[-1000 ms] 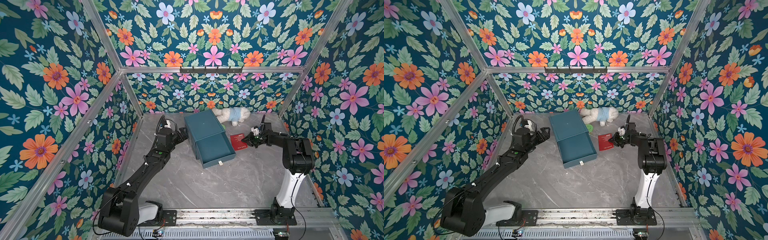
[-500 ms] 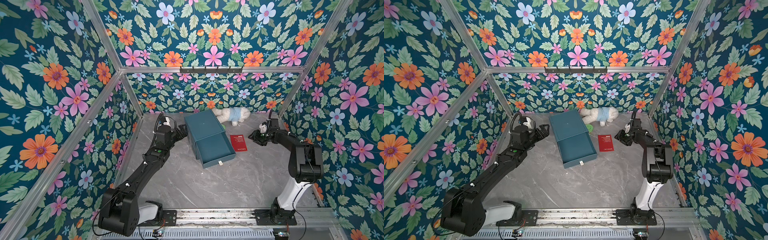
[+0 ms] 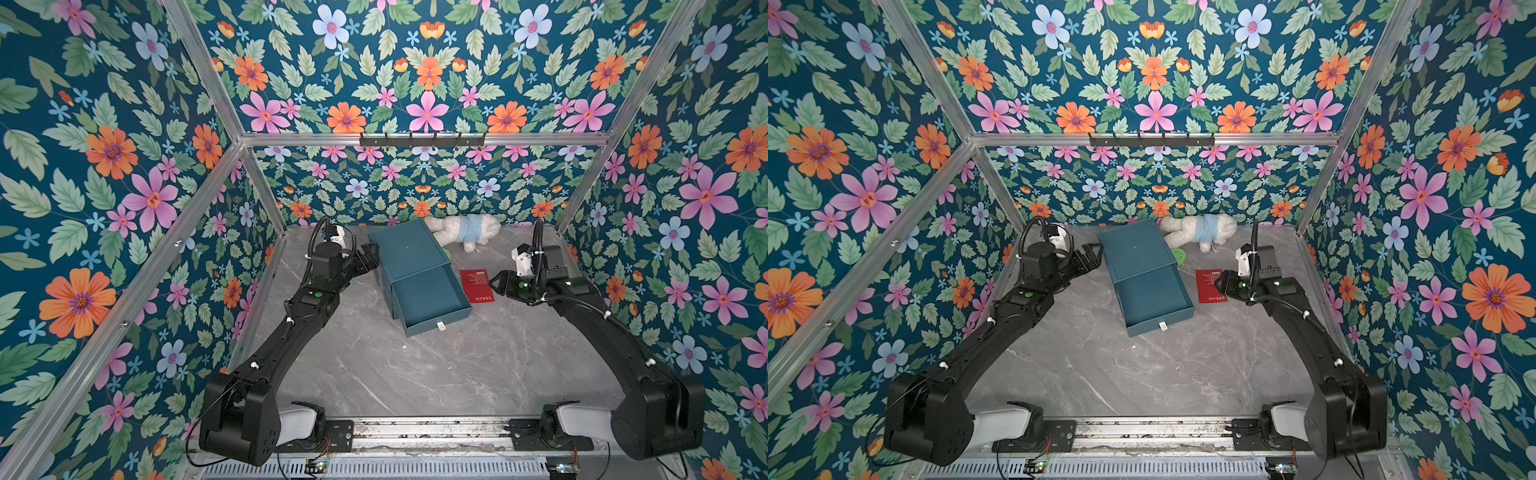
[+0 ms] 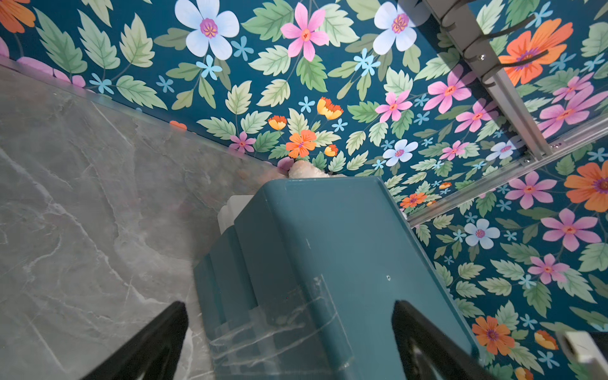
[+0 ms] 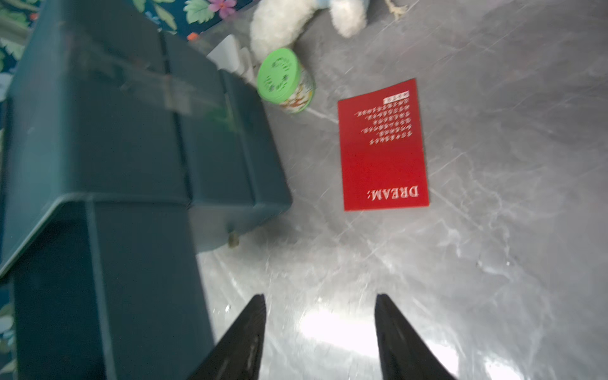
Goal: Take the postcards out of the drawer
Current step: Close the drawer in the storage box.
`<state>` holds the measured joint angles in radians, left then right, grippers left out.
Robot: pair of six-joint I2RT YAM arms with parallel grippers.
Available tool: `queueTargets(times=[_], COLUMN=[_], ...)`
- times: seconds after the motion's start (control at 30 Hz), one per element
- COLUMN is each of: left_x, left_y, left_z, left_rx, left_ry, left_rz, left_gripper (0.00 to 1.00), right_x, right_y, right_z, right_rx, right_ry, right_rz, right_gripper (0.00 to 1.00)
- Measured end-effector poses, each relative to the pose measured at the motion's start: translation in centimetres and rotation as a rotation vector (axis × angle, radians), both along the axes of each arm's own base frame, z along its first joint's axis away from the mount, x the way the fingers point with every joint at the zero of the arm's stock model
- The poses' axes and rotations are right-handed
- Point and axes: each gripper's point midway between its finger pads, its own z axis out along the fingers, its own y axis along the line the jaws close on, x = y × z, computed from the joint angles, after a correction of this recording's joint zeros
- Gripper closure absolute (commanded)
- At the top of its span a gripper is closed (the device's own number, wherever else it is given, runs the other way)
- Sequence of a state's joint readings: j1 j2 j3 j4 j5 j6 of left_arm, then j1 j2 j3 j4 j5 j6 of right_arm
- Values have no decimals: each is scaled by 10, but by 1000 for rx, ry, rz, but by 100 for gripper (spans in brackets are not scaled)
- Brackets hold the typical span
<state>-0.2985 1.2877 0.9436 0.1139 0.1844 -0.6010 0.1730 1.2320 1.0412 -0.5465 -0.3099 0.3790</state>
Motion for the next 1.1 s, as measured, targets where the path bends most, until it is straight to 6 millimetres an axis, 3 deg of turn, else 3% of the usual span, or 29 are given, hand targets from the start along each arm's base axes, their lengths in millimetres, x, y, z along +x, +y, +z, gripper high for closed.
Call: queueTargets(times=[0.2, 0.37, 0.5, 0.7, 1.1], left_x=[-8, -14, -18, -23, -29], left_y=[-2, -4, -3, -2, 3], left_z=[-5, -9, -13, -16, -24], left_rx=[-2, -21, -30, -47, -38], left_ry=[19, 32, 44, 54, 62], left_rz=[-25, -38, -37, -31, -13], left_gripper=[0, 0, 0, 0, 0], right_x=[-67, -115, -139, -136, -108], right_y=[36, 73, 99, 120, 161], right_z=[16, 12, 2, -9, -4], right_rx=[9, 56, 78, 128, 274], right_ry=[-30, 11, 45, 29, -40], right_rz=[146, 288, 375, 392, 407], right_gripper=[42, 42, 42, 43, 48])
